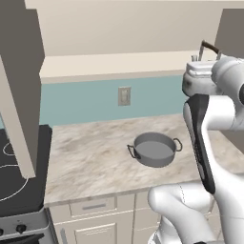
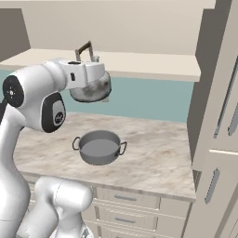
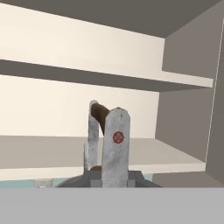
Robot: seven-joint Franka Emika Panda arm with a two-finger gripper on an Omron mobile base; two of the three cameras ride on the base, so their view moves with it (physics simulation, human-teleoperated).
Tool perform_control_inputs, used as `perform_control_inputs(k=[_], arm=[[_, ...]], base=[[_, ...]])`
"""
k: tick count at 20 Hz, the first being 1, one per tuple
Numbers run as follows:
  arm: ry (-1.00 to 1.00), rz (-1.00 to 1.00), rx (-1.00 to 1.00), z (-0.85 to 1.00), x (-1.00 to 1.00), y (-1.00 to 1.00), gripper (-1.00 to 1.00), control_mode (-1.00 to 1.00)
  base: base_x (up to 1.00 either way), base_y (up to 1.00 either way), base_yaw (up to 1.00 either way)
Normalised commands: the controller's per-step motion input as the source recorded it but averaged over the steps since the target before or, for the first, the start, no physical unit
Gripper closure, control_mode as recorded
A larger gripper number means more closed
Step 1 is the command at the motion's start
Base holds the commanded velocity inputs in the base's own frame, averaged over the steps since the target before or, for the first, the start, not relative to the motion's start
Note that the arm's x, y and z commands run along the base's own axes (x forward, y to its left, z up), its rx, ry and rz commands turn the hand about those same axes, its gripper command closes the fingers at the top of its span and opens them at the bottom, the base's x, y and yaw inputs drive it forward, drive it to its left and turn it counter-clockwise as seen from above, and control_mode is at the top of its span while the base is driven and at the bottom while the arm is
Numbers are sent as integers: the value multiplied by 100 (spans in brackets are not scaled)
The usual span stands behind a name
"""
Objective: Pick the kettle from the cabinet and place it on a stove burner. Then pick the pot from the counter and place it on another stove burner. Finally, turn both burners on.
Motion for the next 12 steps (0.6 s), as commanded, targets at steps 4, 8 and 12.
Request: perform_control_inputs(k=[4,8,12], arm=[[0,0,0,0,0,0,100,100],[0,0,0,0,0,0,100,100],[0,0,0,0,0,0,100,100]], base=[[-47,8,0],[-53,14,0],[-56,21,0]])
